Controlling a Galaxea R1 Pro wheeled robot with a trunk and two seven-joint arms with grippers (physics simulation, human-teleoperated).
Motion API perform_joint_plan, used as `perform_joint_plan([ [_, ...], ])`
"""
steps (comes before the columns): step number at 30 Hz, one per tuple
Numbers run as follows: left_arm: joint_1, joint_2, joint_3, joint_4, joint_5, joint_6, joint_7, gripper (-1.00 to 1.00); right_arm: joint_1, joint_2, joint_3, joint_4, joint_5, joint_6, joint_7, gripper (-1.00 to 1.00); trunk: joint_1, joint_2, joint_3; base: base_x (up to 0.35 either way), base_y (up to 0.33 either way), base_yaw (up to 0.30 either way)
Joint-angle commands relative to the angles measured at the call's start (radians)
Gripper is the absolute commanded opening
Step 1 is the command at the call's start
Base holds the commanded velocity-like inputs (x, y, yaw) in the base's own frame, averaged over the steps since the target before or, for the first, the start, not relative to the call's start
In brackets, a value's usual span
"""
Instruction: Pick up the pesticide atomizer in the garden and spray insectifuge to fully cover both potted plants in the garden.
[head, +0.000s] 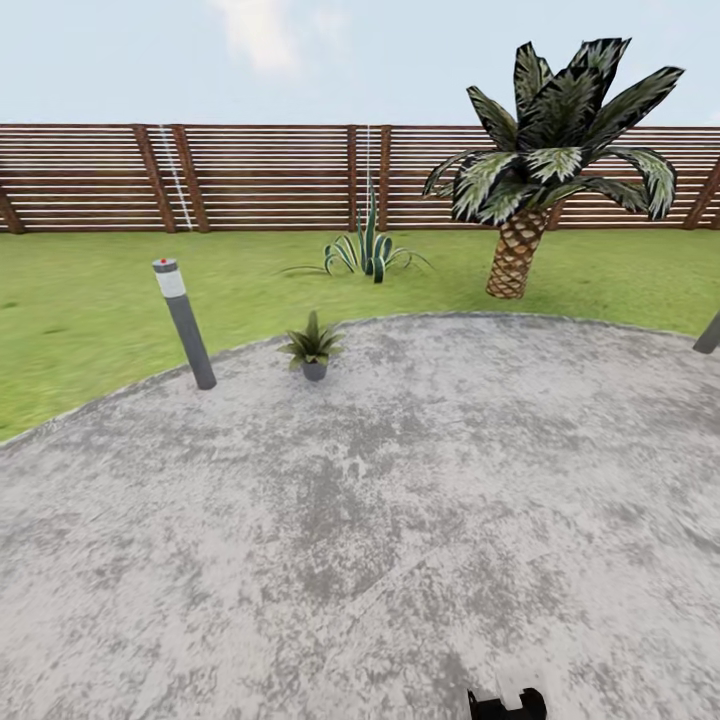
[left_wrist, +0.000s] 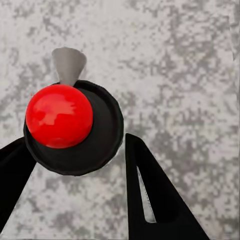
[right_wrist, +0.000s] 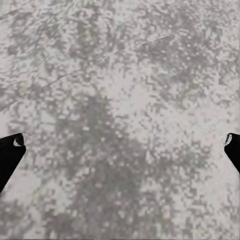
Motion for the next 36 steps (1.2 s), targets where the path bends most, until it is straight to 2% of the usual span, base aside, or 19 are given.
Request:
perform_joint_plan([
  [1, 0.0, 0.0, 0.005, 0.001, -0.011, -0.004, 0.004, -1.0, -0.001, 0.0, -0.001, 0.001, 0.011, -0.002, -0.007, 1.0, 0.0, 0.0, -0.001, 0.339, 0.0, 0.0],
  [36, -0.001, 0.0, 0.005, 0.0, -0.01, -0.003, 0.004, -1.0, -0.001, 0.0, -0.001, 0.001, 0.012, -0.003, -0.007, 1.0, 0.0, 0.0, -0.001, 0.338, 0.006, 0.0],
])
